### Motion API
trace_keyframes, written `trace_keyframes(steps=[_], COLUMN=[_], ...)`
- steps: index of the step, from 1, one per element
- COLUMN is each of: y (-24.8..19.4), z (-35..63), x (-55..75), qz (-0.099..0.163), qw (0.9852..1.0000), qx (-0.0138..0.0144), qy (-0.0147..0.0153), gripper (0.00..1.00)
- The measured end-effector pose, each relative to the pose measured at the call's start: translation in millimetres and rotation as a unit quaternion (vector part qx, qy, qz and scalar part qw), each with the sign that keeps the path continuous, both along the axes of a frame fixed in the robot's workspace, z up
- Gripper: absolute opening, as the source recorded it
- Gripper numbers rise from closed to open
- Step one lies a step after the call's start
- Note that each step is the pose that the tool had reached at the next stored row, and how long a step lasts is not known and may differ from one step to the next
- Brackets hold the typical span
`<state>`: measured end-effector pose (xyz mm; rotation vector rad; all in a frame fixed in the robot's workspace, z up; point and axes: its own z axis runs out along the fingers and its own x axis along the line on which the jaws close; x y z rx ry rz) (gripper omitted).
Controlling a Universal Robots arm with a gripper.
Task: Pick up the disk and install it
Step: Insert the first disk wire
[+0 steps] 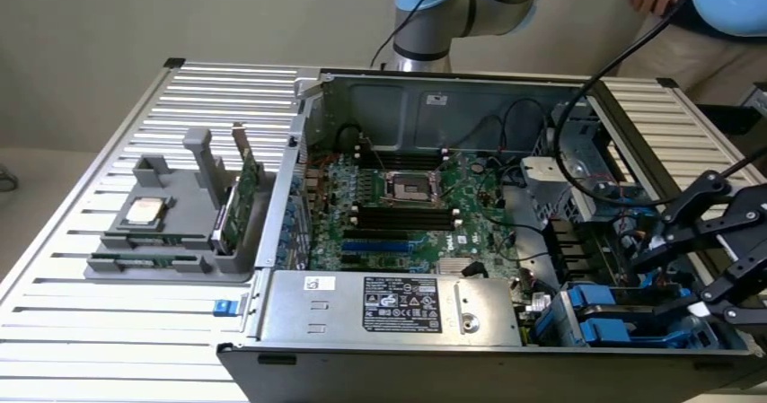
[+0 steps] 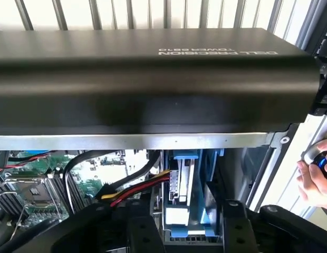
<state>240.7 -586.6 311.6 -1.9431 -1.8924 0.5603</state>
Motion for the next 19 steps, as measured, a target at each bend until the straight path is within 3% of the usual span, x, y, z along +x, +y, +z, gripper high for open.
trace_keyframes(steps=[3, 7, 10, 12, 19], y=[0.0, 0.0, 0.1, 0.0, 0.0], z=[6.7, 15.7, 22.0, 25.8, 36.4], x=[0.0, -0.1, -0.3, -0.7, -5.2], qz=[0.000, 0.000, 0.000, 0.000, 0.000], qw=[1.0000, 1.0000, 1.0000, 1.0000, 0.9999], qx=[0.0010, 0.0021, 0.0034, 0.0044, 0.0067], qy=[0.0023, 0.0043, 0.0057, 0.0065, 0.0107], gripper=[0.65, 0.77, 0.94, 0.98, 0.99])
